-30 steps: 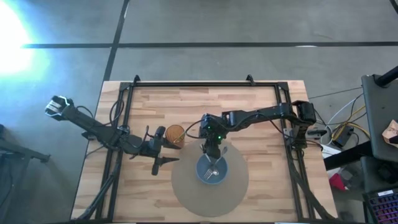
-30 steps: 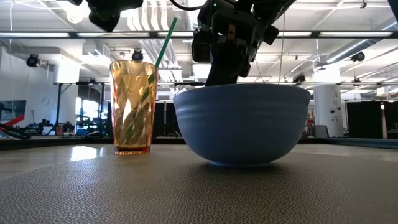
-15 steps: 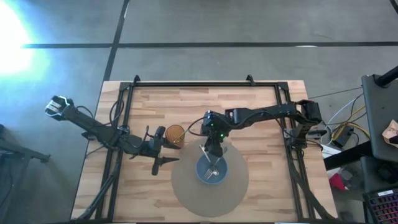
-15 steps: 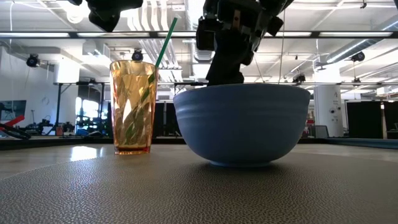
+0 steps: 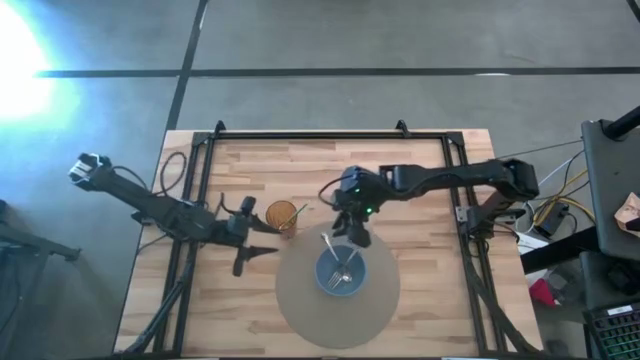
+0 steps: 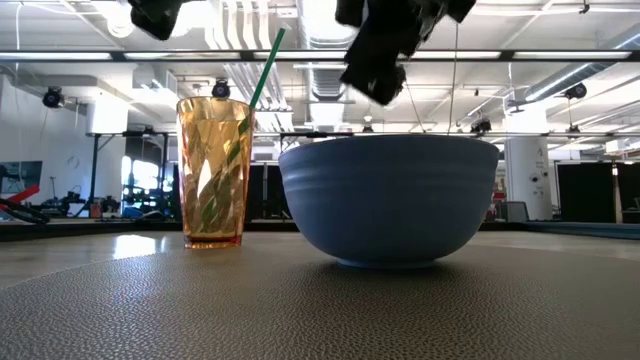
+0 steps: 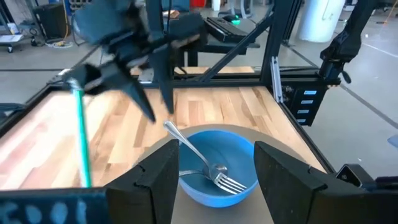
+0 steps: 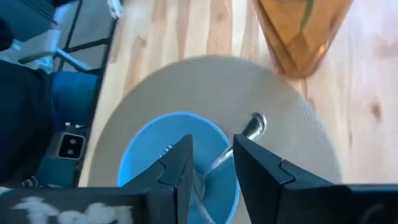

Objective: Pick & Place Utensil
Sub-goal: Return to Home Position

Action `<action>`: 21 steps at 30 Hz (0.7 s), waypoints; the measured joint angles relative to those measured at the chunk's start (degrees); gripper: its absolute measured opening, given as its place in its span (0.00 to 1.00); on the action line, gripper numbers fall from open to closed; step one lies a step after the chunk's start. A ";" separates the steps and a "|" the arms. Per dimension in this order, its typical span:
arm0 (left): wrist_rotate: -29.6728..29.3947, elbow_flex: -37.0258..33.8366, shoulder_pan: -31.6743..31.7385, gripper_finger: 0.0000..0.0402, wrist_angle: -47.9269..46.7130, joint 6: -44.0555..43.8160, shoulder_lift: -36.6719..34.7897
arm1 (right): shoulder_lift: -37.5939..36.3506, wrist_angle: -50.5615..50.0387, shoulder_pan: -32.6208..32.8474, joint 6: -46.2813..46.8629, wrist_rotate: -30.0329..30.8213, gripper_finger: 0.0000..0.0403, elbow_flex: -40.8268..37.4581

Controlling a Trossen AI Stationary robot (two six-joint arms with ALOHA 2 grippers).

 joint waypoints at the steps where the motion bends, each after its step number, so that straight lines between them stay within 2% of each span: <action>1: 0.00 0.00 0.02 0.50 -1.06 0.01 -1.35 | -1.23 -0.28 0.00 -0.60 0.03 0.28 0.00; 6: 0.00 0.00 0.15 0.48 -6.41 0.10 -8.55 | -7.50 -0.94 0.76 -1.97 0.44 0.28 -0.38; 11: -0.01 0.00 0.42 0.39 -13.12 1.04 -15.26 | -15.04 -0.68 3.09 -1.93 1.27 0.24 -3.09; 16: -0.02 0.00 0.53 0.25 -19.20 1.05 -19.76 | -23.92 -0.23 7.90 -0.44 12.50 0.20 -8.92; 21: -0.03 0.00 0.79 0.07 -19.91 3.48 -22.95 | -32.61 3.14 13.48 1.97 23.95 0.17 -17.40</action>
